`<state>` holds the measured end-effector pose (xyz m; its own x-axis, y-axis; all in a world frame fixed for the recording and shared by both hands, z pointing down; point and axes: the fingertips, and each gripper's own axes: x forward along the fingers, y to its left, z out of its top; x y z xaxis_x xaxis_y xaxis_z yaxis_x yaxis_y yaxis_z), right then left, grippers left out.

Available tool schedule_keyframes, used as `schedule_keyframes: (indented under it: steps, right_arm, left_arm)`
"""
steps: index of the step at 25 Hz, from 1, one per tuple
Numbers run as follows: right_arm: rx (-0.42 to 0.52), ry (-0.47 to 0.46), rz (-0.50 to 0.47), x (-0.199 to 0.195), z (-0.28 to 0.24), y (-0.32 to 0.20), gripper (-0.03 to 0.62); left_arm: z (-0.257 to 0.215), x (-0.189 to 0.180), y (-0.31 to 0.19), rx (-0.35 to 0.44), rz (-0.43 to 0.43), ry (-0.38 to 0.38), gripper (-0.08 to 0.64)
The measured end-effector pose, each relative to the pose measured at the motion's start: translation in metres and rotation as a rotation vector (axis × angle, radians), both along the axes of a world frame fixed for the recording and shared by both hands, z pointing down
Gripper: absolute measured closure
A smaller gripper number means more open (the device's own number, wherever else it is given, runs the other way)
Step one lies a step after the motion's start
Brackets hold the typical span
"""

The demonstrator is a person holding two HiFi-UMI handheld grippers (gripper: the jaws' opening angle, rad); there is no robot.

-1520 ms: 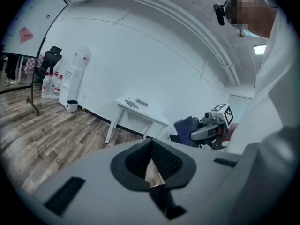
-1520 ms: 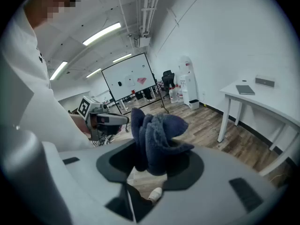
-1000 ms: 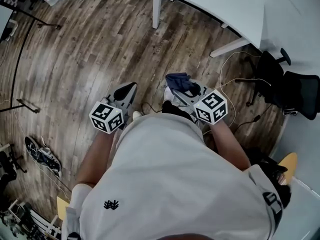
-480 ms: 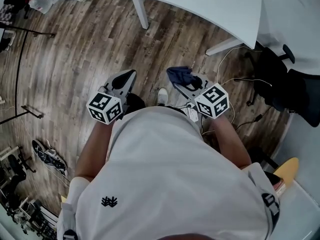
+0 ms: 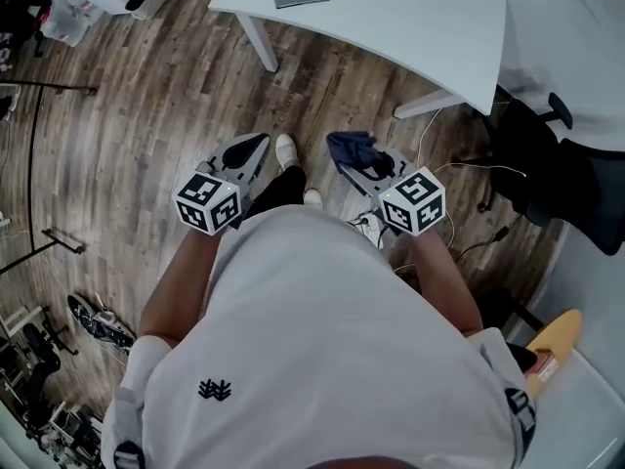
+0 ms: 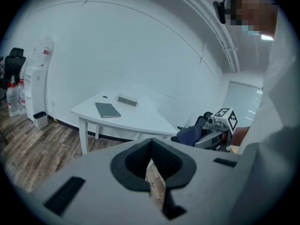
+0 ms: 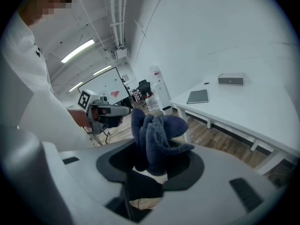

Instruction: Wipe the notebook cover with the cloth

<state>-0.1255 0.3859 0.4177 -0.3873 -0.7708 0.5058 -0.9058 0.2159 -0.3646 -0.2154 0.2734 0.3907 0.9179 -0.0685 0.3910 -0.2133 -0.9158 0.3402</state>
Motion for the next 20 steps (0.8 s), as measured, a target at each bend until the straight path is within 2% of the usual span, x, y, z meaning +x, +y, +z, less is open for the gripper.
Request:
schedule_keyframes:
  steps: [3,8,12,16,20]
  right_arm:
    - [0.004,-0.001,0.046,0.024,-0.011,-0.023,0.436]
    - [-0.043,0.048,0.064,0.069,-0.01,-0.064,0.436]
    - [-0.062,0.077,0.046,0.09,-0.008,-0.104,0.436]
    - [-0.071,0.101,0.027,0.113,-0.006,-0.155,0.436]
    - [-0.103,0.158,-0.074,0.132,-0.004,-0.201,0.436]
  left_arm:
    - [0.011,0.026,-0.031,-0.058,-0.001,0.001,0.554]
    - [0.011,0.077,-0.084,-0.029,0.054,0.009,0.554]
    - [0.024,0.098,-0.125,-0.031,0.075,0.009,0.554]
    - [0.034,0.117,-0.171,-0.052,0.037,0.0,0.554]
    - [0.04,0.125,-0.197,-0.068,-0.027,0.007,0.554]
